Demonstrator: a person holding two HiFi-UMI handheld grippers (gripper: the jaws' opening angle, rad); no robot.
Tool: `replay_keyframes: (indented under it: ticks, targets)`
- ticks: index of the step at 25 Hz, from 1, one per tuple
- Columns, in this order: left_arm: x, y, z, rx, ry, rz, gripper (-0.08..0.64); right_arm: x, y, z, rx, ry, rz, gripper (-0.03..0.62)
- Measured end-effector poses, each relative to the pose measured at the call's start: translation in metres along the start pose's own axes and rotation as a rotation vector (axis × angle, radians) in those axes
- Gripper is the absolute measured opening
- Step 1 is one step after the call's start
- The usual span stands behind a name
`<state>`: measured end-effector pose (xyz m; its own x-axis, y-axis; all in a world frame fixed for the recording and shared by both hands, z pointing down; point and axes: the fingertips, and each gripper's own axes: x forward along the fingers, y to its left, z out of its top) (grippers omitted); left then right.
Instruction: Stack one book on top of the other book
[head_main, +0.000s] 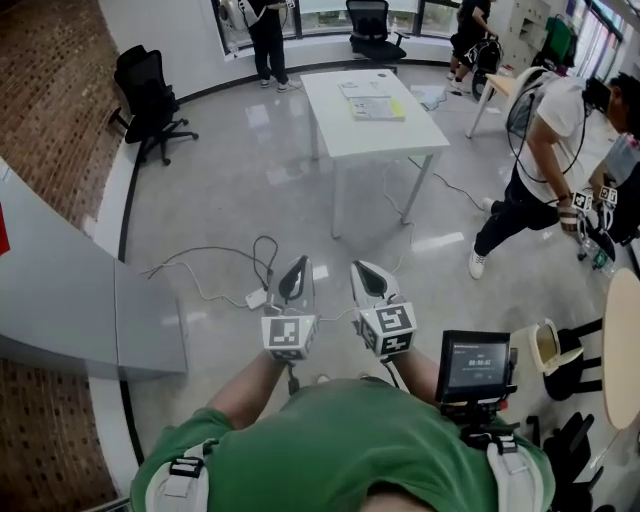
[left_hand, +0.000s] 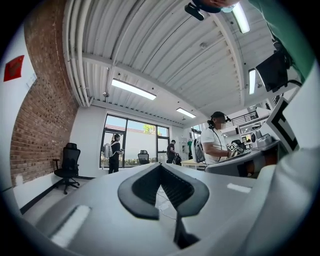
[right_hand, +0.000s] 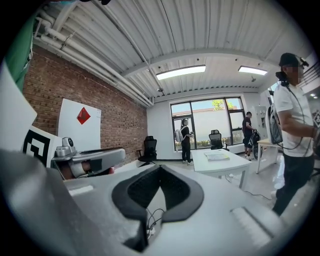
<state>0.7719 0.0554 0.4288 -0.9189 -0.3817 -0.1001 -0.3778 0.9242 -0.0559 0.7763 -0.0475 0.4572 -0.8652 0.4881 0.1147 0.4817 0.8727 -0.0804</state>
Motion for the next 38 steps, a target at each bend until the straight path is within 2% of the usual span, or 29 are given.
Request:
replay_keyframes:
  ticks: [5, 13, 16, 20, 24, 32, 38]
  targets:
    - [0.005, 0.056, -0.023, -0.018, 0.012, 0.023, 0.005, 0.051, 0.019, -0.01, 0.004, 0.019, -0.009, 0.002]
    - [0.027, 0.086, -0.03, -0.023, 0.028, 0.056, 0.005, 0.094, 0.022, -0.013, 0.007, 0.05, 0.03, 0.002]
    - [0.049, 0.101, -0.031, -0.01, 0.024, 0.08, 0.005, 0.118, 0.011, -0.007, 0.008, 0.046, 0.045, 0.002]
    - [0.081, 0.114, -0.038, -0.001, 0.07, 0.108, 0.005, 0.151, -0.012, -0.001, 0.017, 0.043, 0.06, 0.002]
    - [0.117, 0.124, -0.033, 0.028, 0.046, 0.131, 0.005, 0.181, -0.035, 0.01, 0.015, 0.024, 0.083, 0.003]
    - [0.19, 0.141, -0.04, 0.057, 0.073, 0.164, 0.005, 0.245, -0.085, 0.026, 0.005, 0.02, 0.116, 0.002]
    - [0.203, 0.144, -0.042, 0.077, 0.07, 0.16, 0.005, 0.253, -0.094, 0.019, 0.022, 0.045, 0.109, 0.002]
